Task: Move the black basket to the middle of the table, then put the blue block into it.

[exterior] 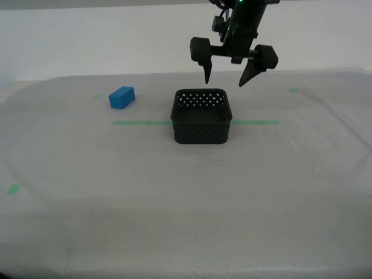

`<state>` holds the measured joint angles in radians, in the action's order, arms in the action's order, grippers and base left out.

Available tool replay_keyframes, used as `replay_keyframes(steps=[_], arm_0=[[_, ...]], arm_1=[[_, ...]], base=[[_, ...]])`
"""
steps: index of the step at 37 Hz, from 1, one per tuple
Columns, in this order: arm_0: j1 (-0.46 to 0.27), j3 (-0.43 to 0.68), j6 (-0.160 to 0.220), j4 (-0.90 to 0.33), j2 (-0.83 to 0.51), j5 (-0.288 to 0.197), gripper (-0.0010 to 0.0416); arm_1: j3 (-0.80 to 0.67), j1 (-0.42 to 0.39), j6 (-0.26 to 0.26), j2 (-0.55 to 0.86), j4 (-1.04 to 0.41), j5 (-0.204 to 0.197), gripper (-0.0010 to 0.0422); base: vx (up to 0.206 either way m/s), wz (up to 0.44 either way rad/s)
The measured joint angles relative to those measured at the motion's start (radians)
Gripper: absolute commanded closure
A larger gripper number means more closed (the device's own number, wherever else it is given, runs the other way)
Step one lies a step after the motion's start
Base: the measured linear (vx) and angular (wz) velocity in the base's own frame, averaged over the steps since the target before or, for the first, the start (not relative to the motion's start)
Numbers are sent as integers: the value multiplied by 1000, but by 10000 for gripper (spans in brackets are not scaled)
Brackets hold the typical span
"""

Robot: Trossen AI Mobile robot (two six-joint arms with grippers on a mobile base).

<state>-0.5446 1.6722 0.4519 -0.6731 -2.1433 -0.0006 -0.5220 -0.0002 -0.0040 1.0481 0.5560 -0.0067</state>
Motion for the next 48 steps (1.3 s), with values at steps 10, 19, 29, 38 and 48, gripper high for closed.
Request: replay_keyframes(steps=[10, 19, 29, 38, 48], arm_0=[[2, 0, -34, -98, 114, 103, 6], [23, -33, -50, -140, 204, 112, 5], [82, -164, -83, -135, 341, 148, 5], [167, -323, -113, -107, 462, 151, 5], [274, -476, -124, -48, 559, 152, 5]], arm_1=[[0, 0, 0, 0, 0, 0, 412], [0, 0, 0, 0, 0, 0, 412], [0, 0, 0, 0, 0, 0, 412], [0, 0, 0, 0, 0, 0, 412], [0, 0, 0, 0, 0, 0, 412]], base=[[0, 0], [0, 0], [0, 0], [0, 0], [0, 0]])
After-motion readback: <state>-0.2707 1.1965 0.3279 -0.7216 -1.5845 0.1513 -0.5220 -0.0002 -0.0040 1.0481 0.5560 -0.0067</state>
